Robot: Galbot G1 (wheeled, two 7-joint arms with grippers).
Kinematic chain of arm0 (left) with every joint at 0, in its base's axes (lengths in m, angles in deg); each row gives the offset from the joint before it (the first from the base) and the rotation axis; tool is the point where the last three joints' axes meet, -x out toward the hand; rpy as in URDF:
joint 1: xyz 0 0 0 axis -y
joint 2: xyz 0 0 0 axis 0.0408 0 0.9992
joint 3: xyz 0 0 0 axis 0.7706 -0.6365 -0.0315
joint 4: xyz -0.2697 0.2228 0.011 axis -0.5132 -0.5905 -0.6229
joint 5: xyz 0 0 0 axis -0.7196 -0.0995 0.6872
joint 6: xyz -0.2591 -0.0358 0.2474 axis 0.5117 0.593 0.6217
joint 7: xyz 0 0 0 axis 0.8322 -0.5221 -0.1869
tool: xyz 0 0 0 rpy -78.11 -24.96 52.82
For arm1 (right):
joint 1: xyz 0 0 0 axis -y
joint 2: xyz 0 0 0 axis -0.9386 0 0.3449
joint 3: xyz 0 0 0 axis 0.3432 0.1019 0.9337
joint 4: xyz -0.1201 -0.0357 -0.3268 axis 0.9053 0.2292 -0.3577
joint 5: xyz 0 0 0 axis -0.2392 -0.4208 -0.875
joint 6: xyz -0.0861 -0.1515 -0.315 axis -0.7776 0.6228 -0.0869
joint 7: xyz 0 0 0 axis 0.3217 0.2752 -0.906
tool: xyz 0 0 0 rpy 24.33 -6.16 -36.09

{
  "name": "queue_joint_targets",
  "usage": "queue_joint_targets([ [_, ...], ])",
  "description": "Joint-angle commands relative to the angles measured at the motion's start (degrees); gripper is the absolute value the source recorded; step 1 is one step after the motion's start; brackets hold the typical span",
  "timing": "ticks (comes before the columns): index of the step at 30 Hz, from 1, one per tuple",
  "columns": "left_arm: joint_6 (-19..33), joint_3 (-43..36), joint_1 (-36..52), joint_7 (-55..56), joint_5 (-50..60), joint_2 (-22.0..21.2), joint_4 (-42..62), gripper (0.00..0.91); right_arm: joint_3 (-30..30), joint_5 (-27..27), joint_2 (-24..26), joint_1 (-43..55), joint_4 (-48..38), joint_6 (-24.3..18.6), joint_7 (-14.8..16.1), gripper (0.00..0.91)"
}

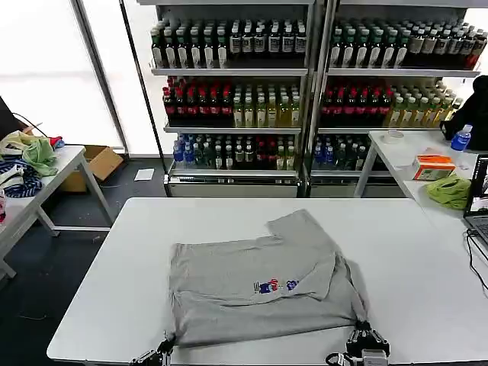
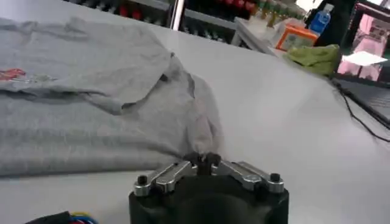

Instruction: Fold and organize the clothes.

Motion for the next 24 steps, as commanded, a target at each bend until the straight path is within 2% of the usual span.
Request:
queue_joint_targets([
  [1,0.09,-0.08,-1.01,0.2,0.92,-0.42,-1.14,0.907,-0.45,0.44,0.36,-1.89,3.16,0.01,-0.44,0.907],
  [10,0.73,-0.17,3.47,0.08,2.0,-1.78,-0.63,0.907,-0.3,-0.32,0.04,-5.35,9.36,0.04,-2.13,0.907],
  [13,0.73,-0.03,3.85,0.11,1.6,-1.7,-2.81,0.907,-1.8,0.58,-0.33,-4.7,11.01,0.03,-2.9,0.907],
  [17,0.26,1.24,6.0,-0.39,-0.5,-1.35,-7.05,0.907,-6.01,3.17,-1.22,-0.61,11.82,-0.33,-2.38,0.907],
  [19,1.69,2.64,8.52,-0.93,-2.51,-0.75,-7.67,0.907,-9.18,5.78,-1.44,2.7,11.33,-3.34,-1.4,0.907],
  [21,4.24,4.31,11.73,-1.92,-2.54,0.01,-6.83,0.907,-11.42,6.82,-1.33,5.28,9.27,-8.9,1.56,0.907],
  [23,6.17,5.32,14.44,-3.31,-2.44,0.61,-5.13,0.907,-12.38,4.5,-1.38,9.11,5.41,-16.2,4.48,0.907],
  [24,6.71,5.61,15.53,-3.89,-2.5,0.99,-4.11,0.907,-12.53,4.44,-1.45,11.11,3.58,-17.37,5.15,0.907],
])
